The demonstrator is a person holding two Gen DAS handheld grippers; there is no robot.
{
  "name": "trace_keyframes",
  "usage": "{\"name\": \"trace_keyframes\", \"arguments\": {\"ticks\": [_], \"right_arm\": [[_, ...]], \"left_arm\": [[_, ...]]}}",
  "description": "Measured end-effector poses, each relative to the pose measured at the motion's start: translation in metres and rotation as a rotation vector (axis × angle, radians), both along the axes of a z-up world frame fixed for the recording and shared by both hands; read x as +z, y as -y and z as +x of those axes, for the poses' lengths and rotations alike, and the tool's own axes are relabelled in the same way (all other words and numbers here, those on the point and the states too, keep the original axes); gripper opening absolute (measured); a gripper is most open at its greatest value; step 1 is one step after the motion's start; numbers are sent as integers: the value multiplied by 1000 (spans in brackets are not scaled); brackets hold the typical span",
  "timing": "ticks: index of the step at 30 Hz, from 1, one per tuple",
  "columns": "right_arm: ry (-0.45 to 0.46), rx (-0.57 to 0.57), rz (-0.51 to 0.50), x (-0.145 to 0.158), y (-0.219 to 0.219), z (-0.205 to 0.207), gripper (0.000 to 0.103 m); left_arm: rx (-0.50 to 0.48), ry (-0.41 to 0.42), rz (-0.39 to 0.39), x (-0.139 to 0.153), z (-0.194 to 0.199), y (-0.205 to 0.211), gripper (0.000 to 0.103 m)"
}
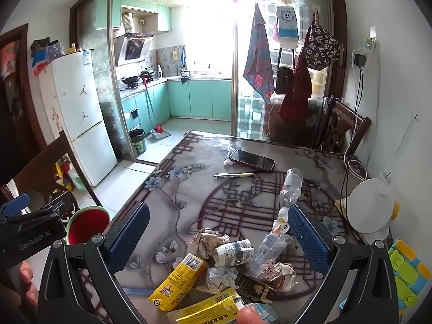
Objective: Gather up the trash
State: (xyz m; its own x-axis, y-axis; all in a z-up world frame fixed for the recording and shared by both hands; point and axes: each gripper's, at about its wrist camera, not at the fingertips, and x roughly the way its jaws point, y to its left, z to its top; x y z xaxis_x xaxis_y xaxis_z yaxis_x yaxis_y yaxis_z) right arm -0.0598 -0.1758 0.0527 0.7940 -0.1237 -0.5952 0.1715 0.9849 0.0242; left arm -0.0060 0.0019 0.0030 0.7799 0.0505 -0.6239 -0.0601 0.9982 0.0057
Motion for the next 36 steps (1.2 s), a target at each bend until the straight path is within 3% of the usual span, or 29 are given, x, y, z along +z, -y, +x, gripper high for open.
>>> {"name": "trace_keyframes", "arguments": {"ticks": [36], "right_arm": [[5,-19,-27,4,-8,-7,103]], "left_arm": [[-3,-8,0,-2,-4,-9,103]]}}
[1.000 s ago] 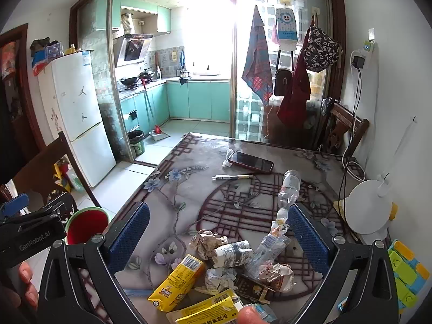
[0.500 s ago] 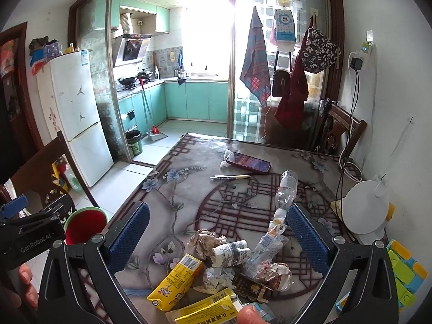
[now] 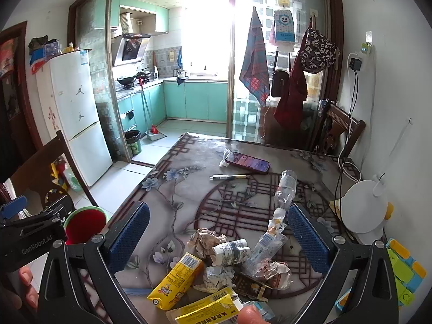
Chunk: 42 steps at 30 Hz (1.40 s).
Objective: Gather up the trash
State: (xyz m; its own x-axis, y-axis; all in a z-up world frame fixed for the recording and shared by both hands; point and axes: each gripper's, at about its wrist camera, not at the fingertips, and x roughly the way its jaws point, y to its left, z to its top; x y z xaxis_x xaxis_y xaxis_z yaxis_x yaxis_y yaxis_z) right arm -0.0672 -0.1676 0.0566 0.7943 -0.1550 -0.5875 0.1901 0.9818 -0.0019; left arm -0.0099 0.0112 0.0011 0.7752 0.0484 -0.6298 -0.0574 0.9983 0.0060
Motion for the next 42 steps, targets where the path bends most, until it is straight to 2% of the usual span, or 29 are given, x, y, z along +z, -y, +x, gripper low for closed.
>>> {"name": "trace_keyframes", "arguments": {"ticks": [27,32,35,37,39,42], "right_arm": [[-9,-1,10,-4,0,-3,103],[-13,-8,14,-5,1,-3,103],[-13,-16,18,-5,4,-2,103],[-9,-24,23,-5,8,-2,103],[-2,-36,33,-5,14,-3,103],[28,-68,79,-7,32,-8,103]], "left_arm": [[-24,-17,-7,-1,0,5,103],[-103,24,-1,0,2,10,103],[-194,35,-14,-7,7,13,103],[-301,-21,-59,-19,15,16,103],[-308,-51,-93,-29,16,16,103],[-324,-65,-20,-44,15,29,103]]}}
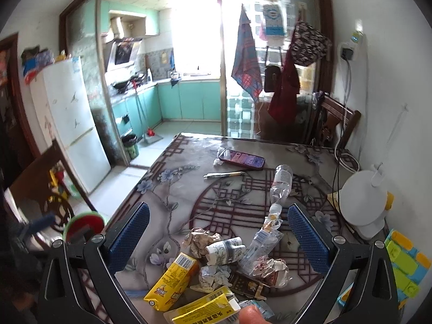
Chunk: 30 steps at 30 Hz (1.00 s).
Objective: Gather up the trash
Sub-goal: 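Grasp a yellow snack box with the left tool while the right tool grasps another yellow box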
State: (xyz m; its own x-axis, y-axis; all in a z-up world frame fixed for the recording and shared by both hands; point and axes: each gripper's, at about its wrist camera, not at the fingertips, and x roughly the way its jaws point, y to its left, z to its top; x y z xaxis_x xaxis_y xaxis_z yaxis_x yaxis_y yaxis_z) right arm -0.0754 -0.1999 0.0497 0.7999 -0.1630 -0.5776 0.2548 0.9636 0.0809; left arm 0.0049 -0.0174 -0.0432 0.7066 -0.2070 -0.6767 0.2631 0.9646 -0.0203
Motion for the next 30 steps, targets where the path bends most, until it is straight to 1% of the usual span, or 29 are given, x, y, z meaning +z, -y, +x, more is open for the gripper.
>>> {"name": "trace_keyframes", "arguments": {"ticks": [2,3,4,5,6,8,9,11,13,14,15,16,17,19,21,22,24,26,27,30], "right_arm": [[11,2,67,-7,17,-2,103],[-15,7,122,-15,28,-1,103],[-75,11,173,-25,39,2,103],[-121,10,190,-33,46,4,103],[-164,-10,180,-43,54,3,103],[-194,-58,135,-54,63,-1,103],[-204,-69,126,-56,67,-3,103],[-219,-102,127,-61,75,-9,103],[-227,-100,160,-66,81,-13,103],[-242,-79,188,-70,83,-13,103],[-257,-68,205,-72,83,-15,103],[-270,-57,217,-76,81,-15,103],[-282,-35,237,-80,78,-16,103],[-307,0,283,-92,68,-18,103],[-347,36,373,-109,59,-17,102],[-369,45,405,-116,54,-16,102],[-433,55,450,-139,39,-11,102],[-470,62,477,-155,28,-7,101],[-494,55,491,-167,23,-3,100],[-541,34,532,-190,16,8,91]], "left_arm": [[-26,-2,52,-14,-1,12,103],[-55,-17,61,-22,-1,16,103],[-108,-65,60,-37,1,23,103],[-138,-113,55,-50,4,30,103],[-160,-173,53,-66,8,37,103],[-189,-265,66,-93,16,50,102],[-198,-308,80,-107,21,58,99],[-218,-345,86,-121,23,67,94],[-253,-370,102,-130,23,76,86],[-266,-385,122,-135,24,79,72],[-273,-397,132,-138,23,79,52],[-281,-408,134,-143,24,81,41],[-285,-420,129,-146,24,78,35],[-279,-419,96,-145,26,70,35],[-250,-381,101,-138,29,64,34],[-222,-348,103,-128,28,54,34],[-187,-317,90,-117,33,41,34],[-145,-291,63,-104,36,25,35],[-127,-278,51,-97,37,16,35],[-95,-242,46,-83,37,0,35]]}}
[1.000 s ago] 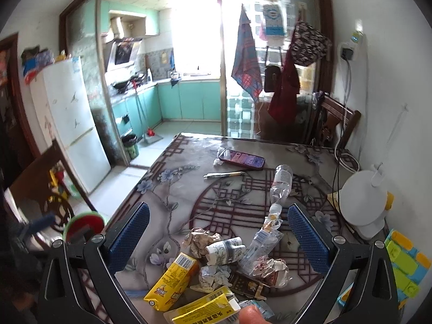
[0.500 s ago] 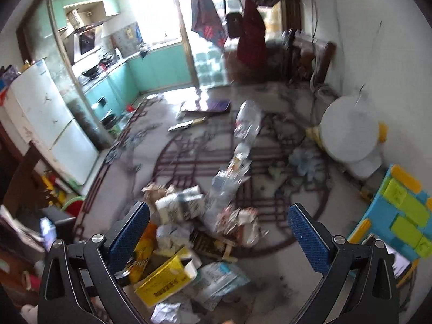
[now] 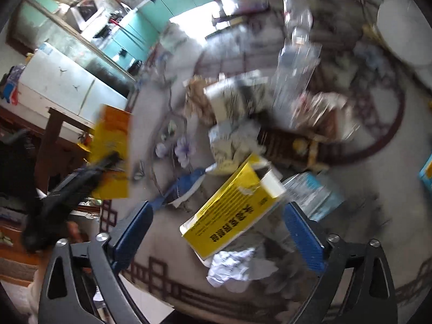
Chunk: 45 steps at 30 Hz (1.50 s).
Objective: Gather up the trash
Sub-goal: 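Grasp a yellow snack box with the left tool while the right tool grasps another yellow box, then carry both yellow boxes over the red bucket and open both tools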
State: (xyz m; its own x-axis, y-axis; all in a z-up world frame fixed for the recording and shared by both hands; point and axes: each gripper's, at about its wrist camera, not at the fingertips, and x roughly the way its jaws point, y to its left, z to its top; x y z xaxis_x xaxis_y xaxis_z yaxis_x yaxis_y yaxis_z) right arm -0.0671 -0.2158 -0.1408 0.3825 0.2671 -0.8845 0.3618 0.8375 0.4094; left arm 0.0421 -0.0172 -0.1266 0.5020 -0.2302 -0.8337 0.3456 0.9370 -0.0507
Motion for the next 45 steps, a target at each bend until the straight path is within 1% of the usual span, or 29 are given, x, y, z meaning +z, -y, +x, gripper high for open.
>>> {"name": "trace_keyframes", "arguments": {"ticks": [1,2,3,4,5,6,8,9,13,15,16,17,18,19,20,22,26,27,28,31,35,39,42,45], "right_arm": [[-25,-10,4,-9,-1,5,86],[-36,-16,12,-16,-1,8,74],[-46,-23,27,-23,-1,12,66],[-60,-33,40,-30,-1,15,49],[-68,-42,50,-36,0,17,38],[-68,-45,56,-37,0,19,32],[-60,-49,73,-39,2,23,3],[-50,-53,80,-38,2,24,1],[-30,-88,65,-21,2,26,0],[-51,-123,60,-16,-1,26,3],[-75,-135,60,-17,-4,28,17],[-96,-143,54,-17,-6,28,43],[-111,-157,46,-20,-11,29,54],[-108,-167,43,-22,-14,30,63],[-122,-178,39,-25,-18,34,63],[-146,-198,63,-33,-22,39,63],[-220,-231,113,-59,-29,56,63],[-220,-237,127,-65,-30,58,60],[-220,-243,132,-68,-32,58,45],[-198,-265,155,-71,-37,59,33],[-143,-278,123,-52,-47,57,31],[-98,-292,118,-22,-49,44,31],[-64,-282,106,1,-58,42,31],[-22,-245,75,23,-74,50,31]], "left_arm": [[5,6,0,1,2,-1,35],[14,10,-3,4,3,-4,35],[21,12,-7,6,3,-8,35],[25,12,-8,6,3,-11,35],[29,13,-6,7,5,-11,35],[31,14,-3,8,5,-14,35],[33,13,-4,6,8,-17,35],[33,8,-8,8,11,-21,35],[31,-9,-16,8,15,-35,35],[26,-16,-32,8,20,-39,35],[21,-18,-38,8,19,-42,35],[15,-18,-43,8,20,-43,35],[7,-20,-50,8,22,-44,35],[0,-19,-55,8,23,-45,35],[-7,-19,-59,9,25,-46,35],[-24,-13,-67,10,28,-48,35],[-58,-9,-72,12,37,-54,35],[-63,-10,-72,12,39,-57,35],[-70,-13,-73,11,43,-61,35],[-88,-23,-73,6,51,-72,35],[-111,-70,-104,-4,61,-84,35],[-133,-80,-135,-2,65,-94,35],[-116,-81,-158,2,71,-108,35],[-90,-70,-164,7,78,-125,35]]}}
